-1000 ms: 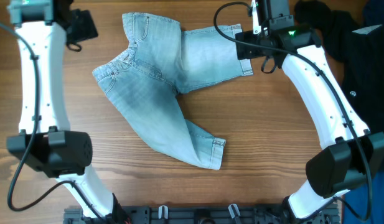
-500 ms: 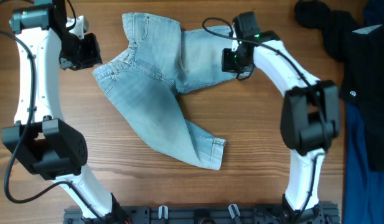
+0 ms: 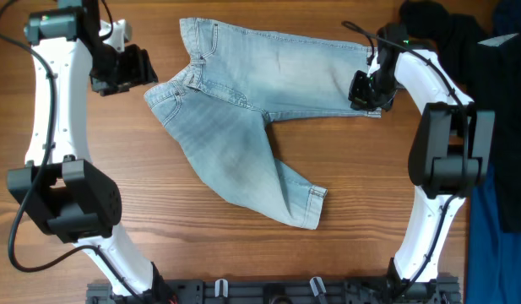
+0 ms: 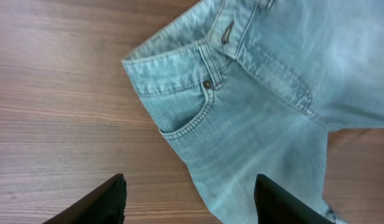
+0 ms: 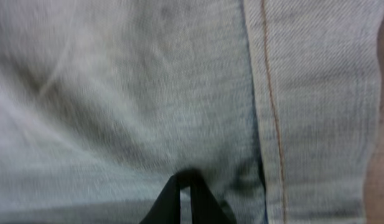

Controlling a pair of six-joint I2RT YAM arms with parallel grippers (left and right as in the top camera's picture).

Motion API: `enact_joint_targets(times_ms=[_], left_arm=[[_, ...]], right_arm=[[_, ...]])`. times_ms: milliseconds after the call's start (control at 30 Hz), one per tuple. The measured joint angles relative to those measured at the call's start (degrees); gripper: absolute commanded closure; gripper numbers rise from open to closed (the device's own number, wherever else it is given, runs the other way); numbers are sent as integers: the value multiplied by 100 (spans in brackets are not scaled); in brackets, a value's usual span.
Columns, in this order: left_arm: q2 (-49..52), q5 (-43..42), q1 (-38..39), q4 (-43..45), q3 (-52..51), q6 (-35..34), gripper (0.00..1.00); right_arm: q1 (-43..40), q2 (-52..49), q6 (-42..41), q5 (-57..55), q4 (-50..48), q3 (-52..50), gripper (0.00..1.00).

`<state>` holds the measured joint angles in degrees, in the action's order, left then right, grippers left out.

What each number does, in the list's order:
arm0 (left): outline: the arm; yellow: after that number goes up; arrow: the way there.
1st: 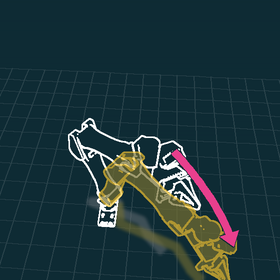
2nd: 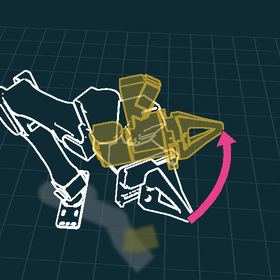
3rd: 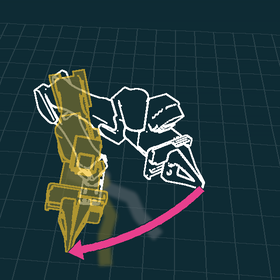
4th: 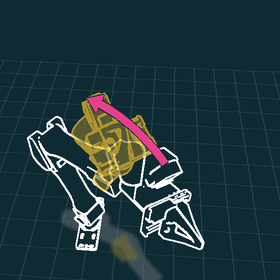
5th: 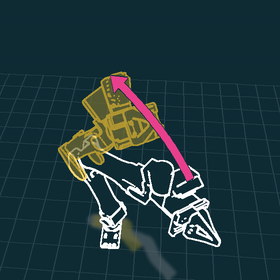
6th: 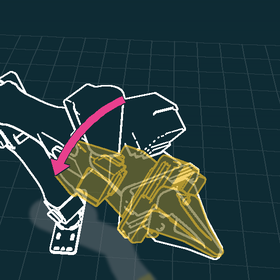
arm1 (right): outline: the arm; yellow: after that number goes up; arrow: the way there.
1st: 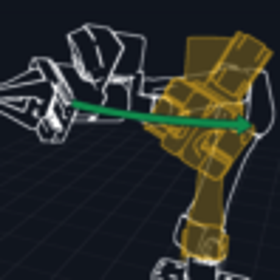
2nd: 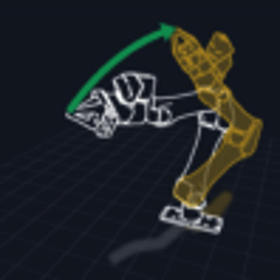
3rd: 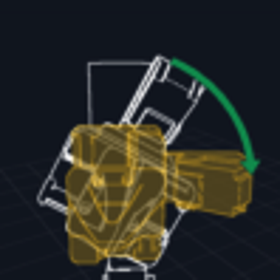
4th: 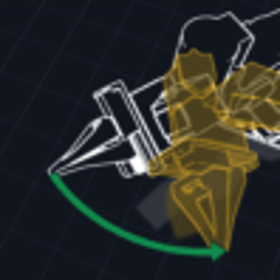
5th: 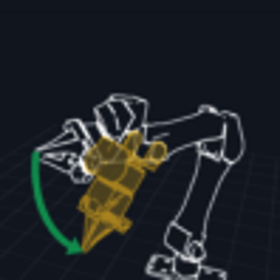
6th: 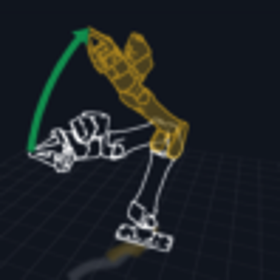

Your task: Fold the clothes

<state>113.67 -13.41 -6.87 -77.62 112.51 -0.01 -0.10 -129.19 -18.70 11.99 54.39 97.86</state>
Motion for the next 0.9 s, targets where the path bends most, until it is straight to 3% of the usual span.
enact_joint_targets(times_ms=[67, 100, 167, 200, 233, 333, 400, 533, 633, 667, 700, 767, 800, 900], left_arm=[[-15, 0, 37, 297, -376, 50, 59], [-15, 2, 35, 551, -684, 76, 58], [-13, 0, 37, 1156, -1320, 101, 21], [-9, 2, 37, 1486, -1591, 101, 13], [-2, 31, 42, 1829, -1801, 111, 11], [-2, 286, 42, 2756, -2138, 269, 18], [2, 282, 42, 3405, -2297, 820, 22], [2, -105, 42, 3781, -2345, 2378, 28], [214, -326, 42, 3777, -2343, 2793, 32], [444, -400, 42, 3731, -2343, 2876, 37], [597, -442, 42, 3705, -2347, 2920, 54], [850, -520, 39, 3668, -2356, 2990, 75], [922, -560, 35, 3650, -2365, 3029, 91], [925, -621, 35, 3541, -2365, 2992, 96]], right_arm=[[11, 304, 310, 229, -15, -133, 61], [15, 658, 444, 374, -37, -177, 53], [44, 1637, 625, 634, -90, -188, 48], [44, 2061, 667, 723, -94, -181, 47], [55, 2544, 778, 846, -81, -166, 47], [66, 2865, 1032, 1143, 101, -151, 46], [66, 2861, 1204, 1331, 302, -153, 46], [66, 2859, 1532, 1484, 684, -153, 47], [66, 2859, 1602, 1502, 789, -153, 48], [66, 2859, 1604, 1502, 807, -153, 48], [66, 2859, 1604, 1502, 848, -153, 48], [66, 2859, 1606, 1502, 907, -153, 48], [66, 2859, 1604, 1502, 942, -153, 48], [66, 2859, 1606, 1504, 946, -153, 48]])
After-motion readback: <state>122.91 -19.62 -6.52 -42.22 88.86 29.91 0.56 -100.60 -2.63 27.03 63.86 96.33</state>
